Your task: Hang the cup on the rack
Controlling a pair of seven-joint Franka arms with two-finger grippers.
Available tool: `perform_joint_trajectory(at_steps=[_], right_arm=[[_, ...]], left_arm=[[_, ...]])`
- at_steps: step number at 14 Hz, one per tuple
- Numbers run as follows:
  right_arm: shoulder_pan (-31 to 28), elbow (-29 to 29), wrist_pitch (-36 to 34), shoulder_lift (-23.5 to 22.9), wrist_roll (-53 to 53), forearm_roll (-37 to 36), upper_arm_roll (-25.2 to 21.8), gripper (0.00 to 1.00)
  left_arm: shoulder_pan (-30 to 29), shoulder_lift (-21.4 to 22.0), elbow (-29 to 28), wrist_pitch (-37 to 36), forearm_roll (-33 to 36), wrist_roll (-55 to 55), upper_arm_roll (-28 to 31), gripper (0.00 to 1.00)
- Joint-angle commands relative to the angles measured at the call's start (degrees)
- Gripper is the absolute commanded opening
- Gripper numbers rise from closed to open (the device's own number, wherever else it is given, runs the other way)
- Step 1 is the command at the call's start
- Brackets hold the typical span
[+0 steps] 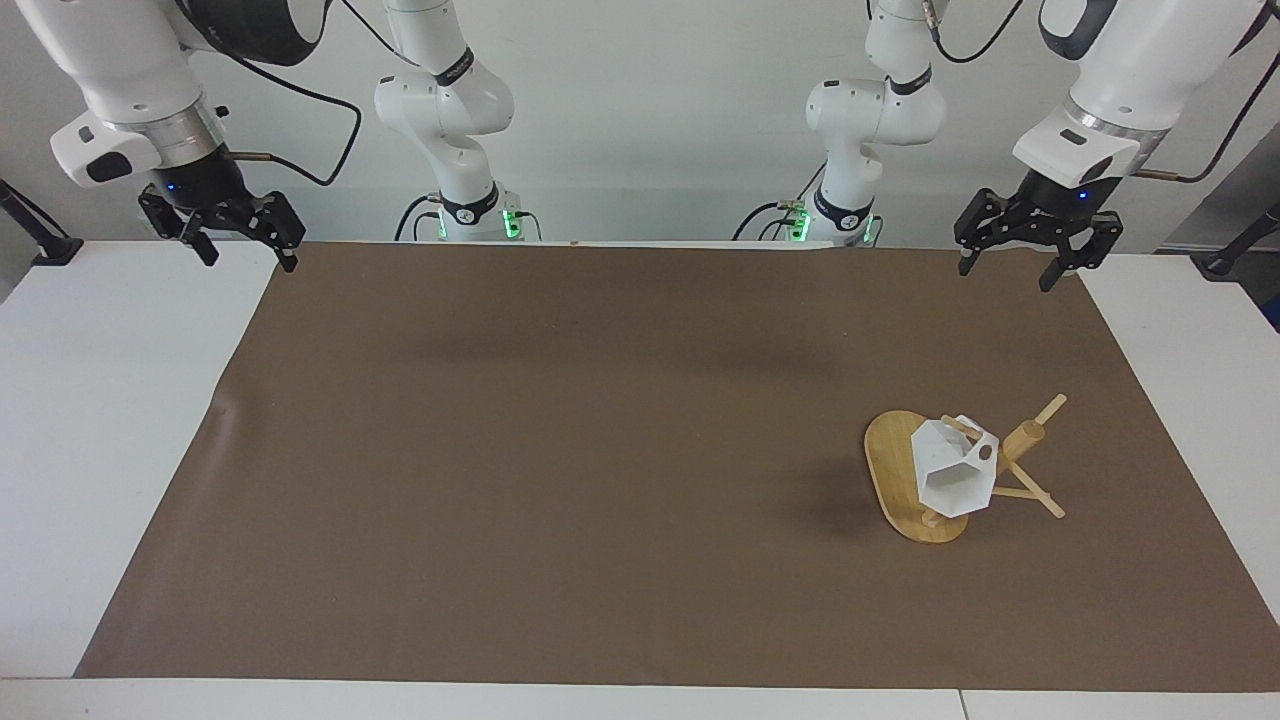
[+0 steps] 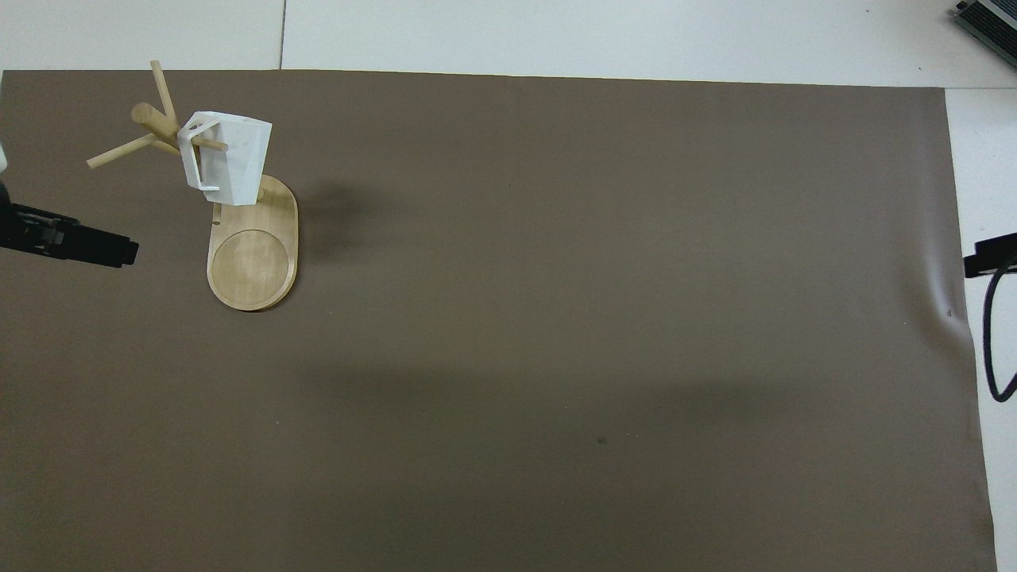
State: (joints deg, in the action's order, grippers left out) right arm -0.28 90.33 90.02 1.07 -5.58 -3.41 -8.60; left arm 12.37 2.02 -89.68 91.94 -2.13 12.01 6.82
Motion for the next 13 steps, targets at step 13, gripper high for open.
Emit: perform_joint_trajectory(at_steps=[13], right_arm=[[-0.2, 0.2, -0.1, 0.3, 0.1, -0.1, 0.3, 1.00]], left_arm=[[-0.5, -0.4, -0.4, -1.3, 1.5, 1.5, 0.1, 1.00]])
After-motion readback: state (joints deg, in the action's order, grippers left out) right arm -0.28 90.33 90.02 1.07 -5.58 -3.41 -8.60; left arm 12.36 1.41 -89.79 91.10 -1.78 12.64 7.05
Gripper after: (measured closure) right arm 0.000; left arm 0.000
